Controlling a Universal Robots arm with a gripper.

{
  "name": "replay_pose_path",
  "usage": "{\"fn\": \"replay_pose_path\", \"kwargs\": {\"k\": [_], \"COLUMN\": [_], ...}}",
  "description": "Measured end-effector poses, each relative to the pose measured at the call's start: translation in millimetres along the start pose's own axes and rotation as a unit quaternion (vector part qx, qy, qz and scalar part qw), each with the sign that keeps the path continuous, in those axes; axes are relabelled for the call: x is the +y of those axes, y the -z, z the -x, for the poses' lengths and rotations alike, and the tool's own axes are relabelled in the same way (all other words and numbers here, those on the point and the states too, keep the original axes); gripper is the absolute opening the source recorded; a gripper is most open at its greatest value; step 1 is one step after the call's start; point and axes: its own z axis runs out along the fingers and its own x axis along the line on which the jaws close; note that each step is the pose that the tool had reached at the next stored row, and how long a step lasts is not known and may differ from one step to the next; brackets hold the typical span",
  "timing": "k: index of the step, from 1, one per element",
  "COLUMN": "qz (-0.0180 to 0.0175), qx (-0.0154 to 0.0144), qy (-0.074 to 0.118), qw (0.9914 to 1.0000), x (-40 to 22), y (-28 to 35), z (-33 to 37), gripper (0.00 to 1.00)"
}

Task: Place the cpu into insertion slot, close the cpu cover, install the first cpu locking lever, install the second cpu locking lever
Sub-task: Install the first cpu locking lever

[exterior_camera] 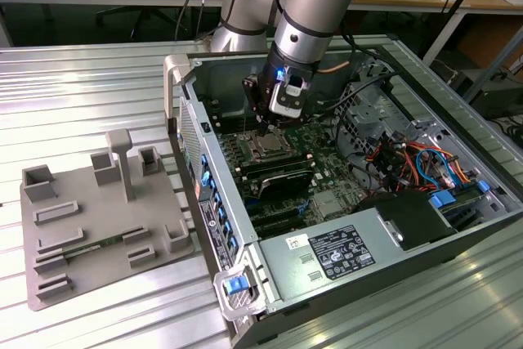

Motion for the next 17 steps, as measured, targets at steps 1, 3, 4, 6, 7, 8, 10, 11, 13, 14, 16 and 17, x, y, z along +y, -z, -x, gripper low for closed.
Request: {"fn": "replay_pose_path", "kwargs": {"k": [1,3,4,6,7,8,10,11,13,14,16,17], "qz": [0.0000,-0.0001,-0.0002,-0.0003,-0.0004,-0.0004,-0.0005,-0.0006,-0.0007,-0.0007,-0.0008,-0.0009], "qx": [0.0000,-0.0001,-0.0001,-0.0002,-0.0002,-0.0003,-0.0003,-0.0004,-0.0004,-0.0005,-0.0005,-0.0005], "qy": [0.001,0.002,0.003,0.005,0.005,0.006,0.008,0.009,0.010,0.011,0.012,0.013], "qw": [1.00000,1.00000,1.00000,0.99999,0.99999,0.99998,0.99997,0.99996,0.99995,0.99994,0.99992,0.99992], "x": [0.0,0.0,0.0,0.0,0.0,0.0,0.0,0.0,0.0,0.0,0.0,0.0], "y": [0.0,0.0,0.0,0.0,0.0,0.0,0.0,0.0,0.0,0.0,0.0,0.0], "z": [0.0,0.0,0.0,0.0,0.0,0.0,0.0,0.0,0.0,0.0,0.0,0.0], "gripper": [0.11,0.11,0.11,0.11,0.11,0.11,0.11,0.11,0.11,0.11,0.11,0.11]}}
